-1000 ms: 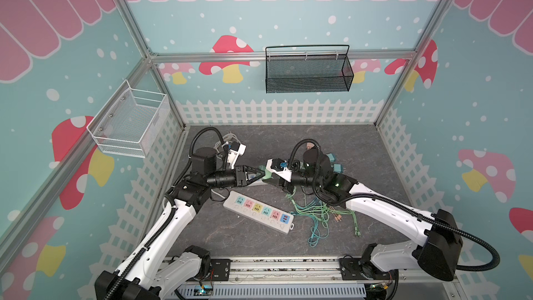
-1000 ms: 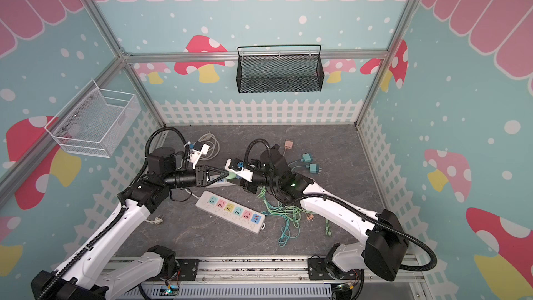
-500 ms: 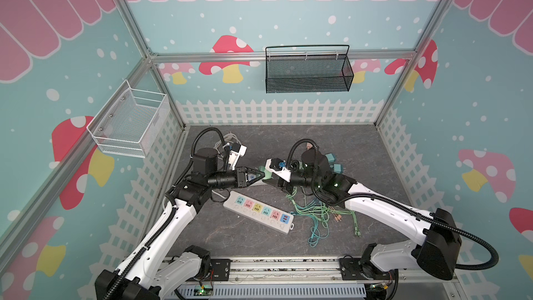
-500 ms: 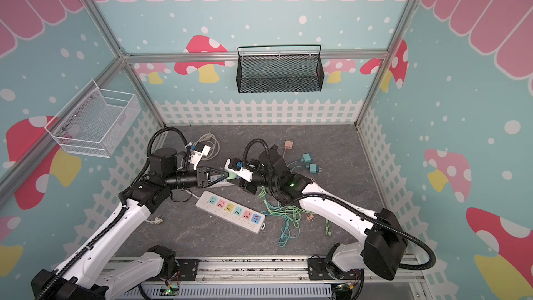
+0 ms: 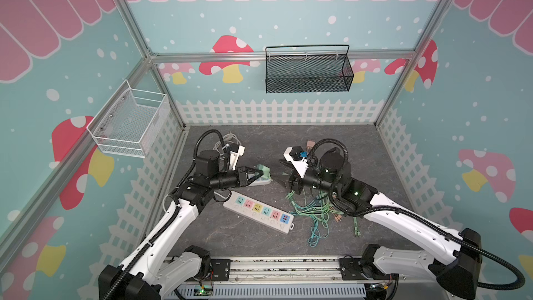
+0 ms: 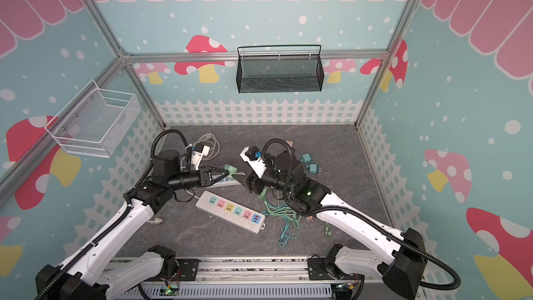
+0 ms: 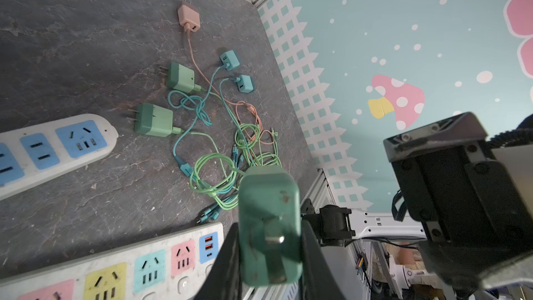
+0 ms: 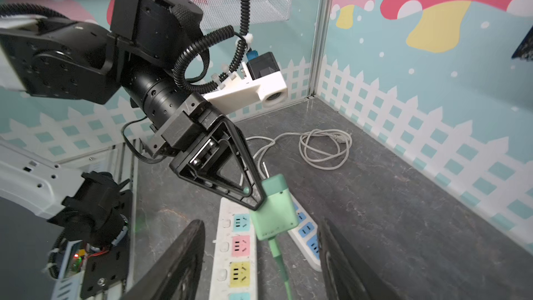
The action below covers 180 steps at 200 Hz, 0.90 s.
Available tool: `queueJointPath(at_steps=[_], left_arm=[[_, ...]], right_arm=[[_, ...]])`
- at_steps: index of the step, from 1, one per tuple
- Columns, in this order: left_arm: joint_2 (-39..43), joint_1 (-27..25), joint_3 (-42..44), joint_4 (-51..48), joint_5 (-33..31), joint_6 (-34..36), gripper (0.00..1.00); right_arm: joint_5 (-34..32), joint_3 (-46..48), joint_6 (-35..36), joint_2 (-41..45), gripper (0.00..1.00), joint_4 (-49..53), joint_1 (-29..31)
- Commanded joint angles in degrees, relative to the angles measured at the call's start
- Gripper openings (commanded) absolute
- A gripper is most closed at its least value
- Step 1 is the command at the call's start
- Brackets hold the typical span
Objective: Insert the plug
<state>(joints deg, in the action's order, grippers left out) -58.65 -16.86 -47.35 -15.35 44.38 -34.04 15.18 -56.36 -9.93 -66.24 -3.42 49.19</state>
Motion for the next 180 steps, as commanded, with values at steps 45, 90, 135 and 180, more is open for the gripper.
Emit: queueJointPath(at_steps=[45, 90, 135, 180], left_arm=[[7.4, -0.1, 10.9, 27.0, -6.3, -6.8, 0.0], [10.2, 0.0, 14.9, 33.5, -7.4, -7.9, 0.0], [13.2, 0.0, 17.1, 36.9, -7.9, -8.6, 0.0], [15.6, 0.0, 18.8, 38.9, -8.7, -9.9, 0.0]], right_arm=[[8.4, 12.6, -24.8, -0.3, 0.62, -17.3, 0.3], [10.4, 13.8, -32.8, -5.9, 0.65, -30.8, 0.3], [11.2, 10.5, -36.5, -11.9, 0.67, -35.5, 0.1], [12.1, 8.8, -39.9, -14.1, 0.67, -40.3, -0.7]])
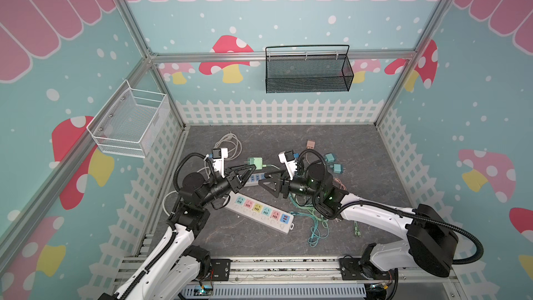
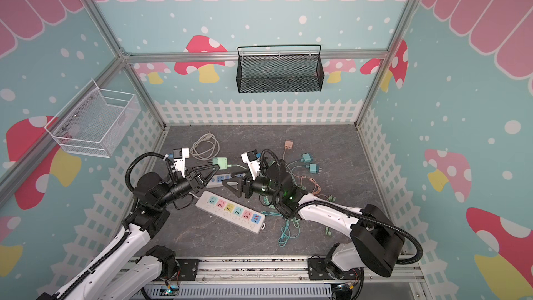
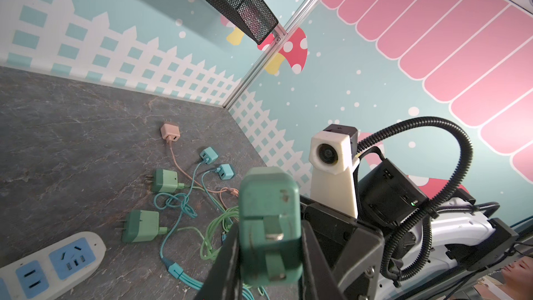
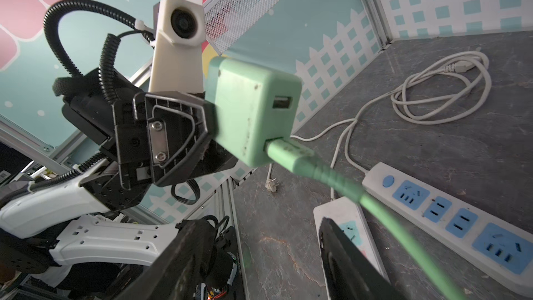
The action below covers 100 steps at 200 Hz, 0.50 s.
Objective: Insert the plug
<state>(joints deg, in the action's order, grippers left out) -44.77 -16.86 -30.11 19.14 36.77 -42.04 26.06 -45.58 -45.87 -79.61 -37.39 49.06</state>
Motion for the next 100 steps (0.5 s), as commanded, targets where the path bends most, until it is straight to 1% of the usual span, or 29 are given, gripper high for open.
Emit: queueJointPath(at_steps=[1, 62, 100], left_arm=[[1.7, -0.1, 1.7, 4.4, -1.1, -1.9, 0.0], [4.4, -0.1, 4.3, 8.0, 0.4, -4.7, 0.0], [5.1, -0.1, 6.4, 11.7, 1.0, -6.8, 0.0]], right_arm=[[1.2, -2.0, -4.0, -0.7, 0.67, -6.4, -0.6], [4.6, -2.3, -10.7, -4.5, 0.64, -15.9, -1.9], [5.2, -4.1, -11.5, -5.9, 0.62, -16.9, -1.8]])
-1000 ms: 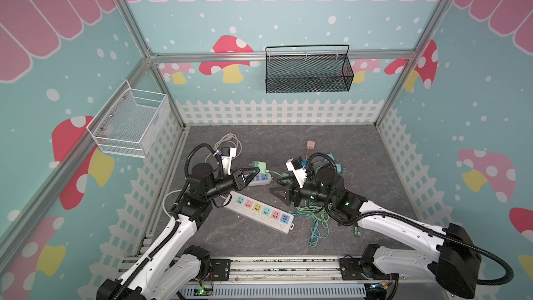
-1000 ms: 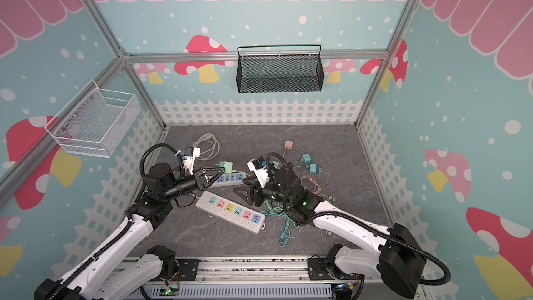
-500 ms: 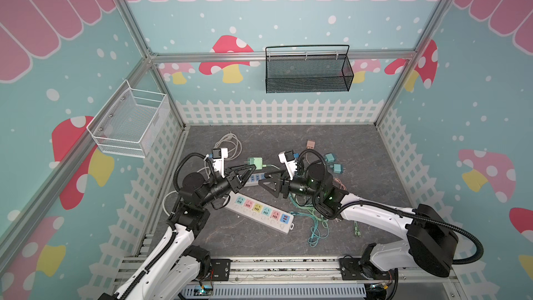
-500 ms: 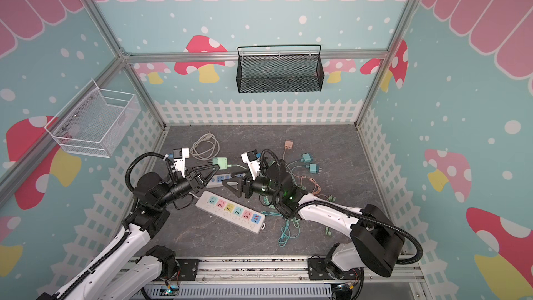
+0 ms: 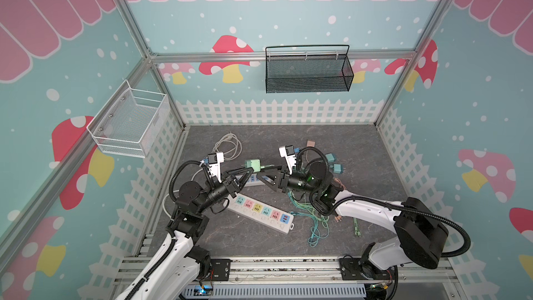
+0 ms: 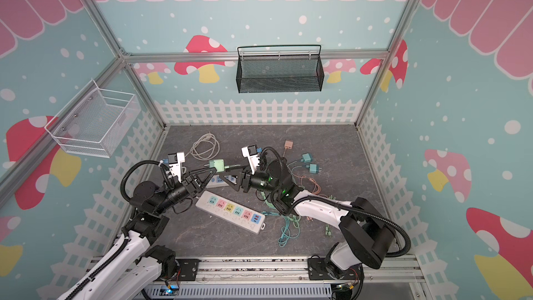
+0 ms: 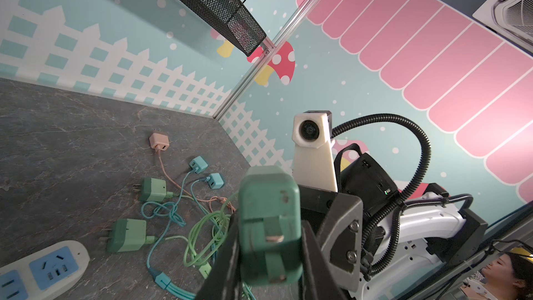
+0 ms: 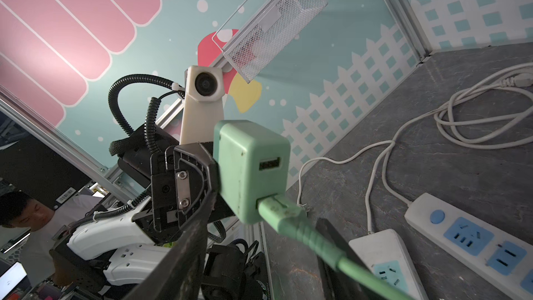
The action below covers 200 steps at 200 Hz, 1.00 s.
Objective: Insert the plug
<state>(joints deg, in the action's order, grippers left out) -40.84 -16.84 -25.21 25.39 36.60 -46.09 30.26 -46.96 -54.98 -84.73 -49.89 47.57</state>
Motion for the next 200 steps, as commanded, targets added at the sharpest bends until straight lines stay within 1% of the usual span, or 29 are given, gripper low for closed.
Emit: queueJointPath(at_steps=[1, 27, 50, 108, 144, 200], left_arm=[[1.1, -0.1, 1.5, 5.5, 1.2, -2.9, 0.0], [1.3, -0.1, 2.7, 7.7, 1.1, -4.1, 0.0], [1.2, -0.1, 3.7, 9.7, 1.0, -5.0, 0.0], [1.9, -0.2, 5.1, 10.8, 0.7, -4.8, 0.0], [2.4, -0.2, 5.6, 10.9, 0.5, -4.8, 0.0], [2.3, -0.3, 5.9, 11.9, 0.9, -6.1, 0.0]], right_arm=[[1.0, -2.8, -2.4, -0.8, 0.62, -4.4, -0.4], [1.4, -4.2, -2.6, -1.3, 0.59, -4.4, -0.4], [2.0, -5.7, -3.0, -2.2, 0.53, -4.4, -0.4], [2.9, -6.8, -4.4, -3.7, 0.45, -6.3, -0.4], [3.3, -7.1, -4.5, -3.8, 0.43, -7.4, -0.4], [4.7, -7.9, -4.6, -4.5, 0.44, -8.7, -0.4]])
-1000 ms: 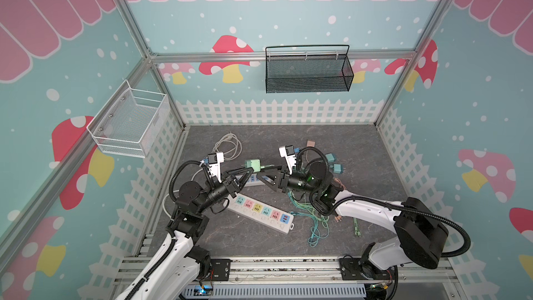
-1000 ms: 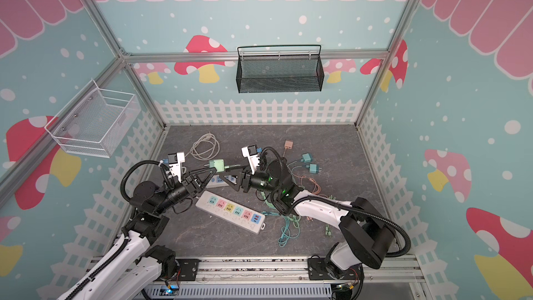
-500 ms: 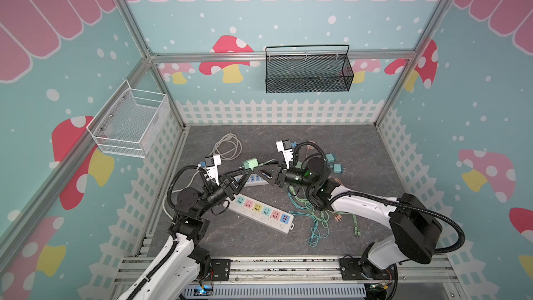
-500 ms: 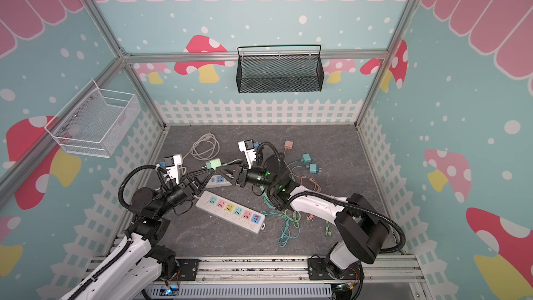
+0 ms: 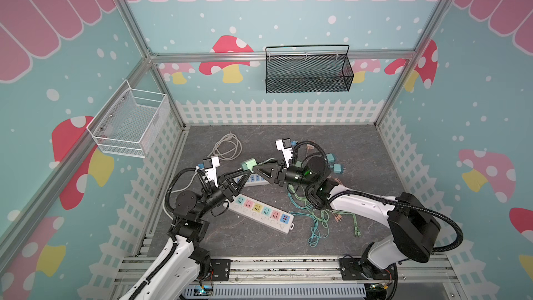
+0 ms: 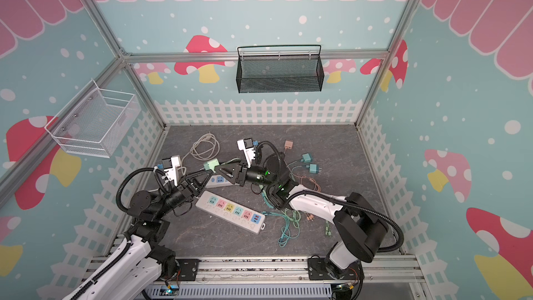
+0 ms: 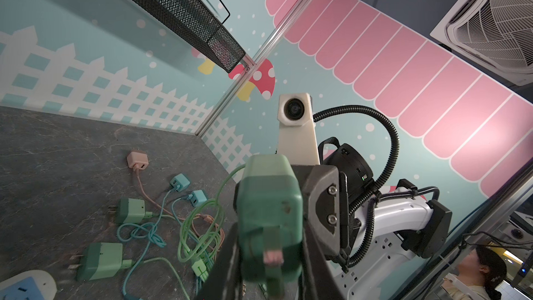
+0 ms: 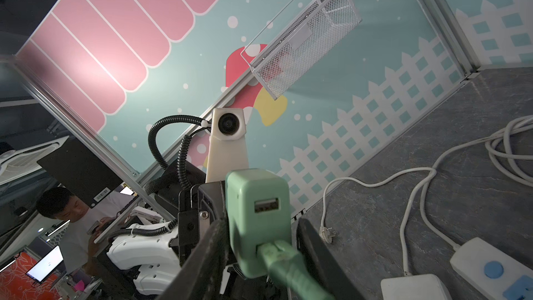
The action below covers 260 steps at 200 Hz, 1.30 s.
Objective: Insert the plug
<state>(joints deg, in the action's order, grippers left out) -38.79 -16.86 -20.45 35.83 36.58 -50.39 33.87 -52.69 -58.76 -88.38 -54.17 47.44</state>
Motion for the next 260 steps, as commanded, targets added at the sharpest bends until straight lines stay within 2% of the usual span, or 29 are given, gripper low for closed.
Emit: queueJointPath(at_steps=[1, 84, 127, 142, 156, 204, 229, 260], left_arm=[[0.2, -0.2, 1.2, 1.5, 1.0, -1.8, 0.0], [-0.8, -0.6, 2.0, 2.9, -0.2, -2.8, 0.0], [-1.1, -0.7, 2.0, 2.2, -0.6, -3.0, 0.0], [-0.4, -0.7, 1.9, -0.1, -1.6, -2.5, 0.06], [0.9, -0.7, 1.7, -3.4, -2.9, -1.8, 0.2], [6.1, -0.7, 0.3, -14.8, -6.3, 1.9, 0.48], [8.3, -0.7, -0.2, -20.1, -7.9, 3.4, 0.54], [9.8, -0.7, -1.3, -29.3, -12.1, 5.0, 0.55]], right_arm=[[1.1, -2.2, -0.8, -0.8, 0.43, -4.4, -0.2], [4.4, -3.8, -1.0, -2.2, 0.39, -4.8, -0.1], [3.7, -3.1, -0.1, -1.5, 0.25, -4.5, 0.0], [3.4, -2.9, 0.7, -0.8, 0.23, -3.6, -0.1], [2.9, -2.9, 2.4, 0.0, 0.23, -1.1, -0.1], [-1.8, -5.0, 12.2, 3.9, 0.16, 15.6, -0.6], [-2.9, -6.6, 15.2, 4.7, 0.14, 21.0, -1.2], [-4.0, -10.7, 19.4, 4.6, 0.13, 29.3, -1.7]])
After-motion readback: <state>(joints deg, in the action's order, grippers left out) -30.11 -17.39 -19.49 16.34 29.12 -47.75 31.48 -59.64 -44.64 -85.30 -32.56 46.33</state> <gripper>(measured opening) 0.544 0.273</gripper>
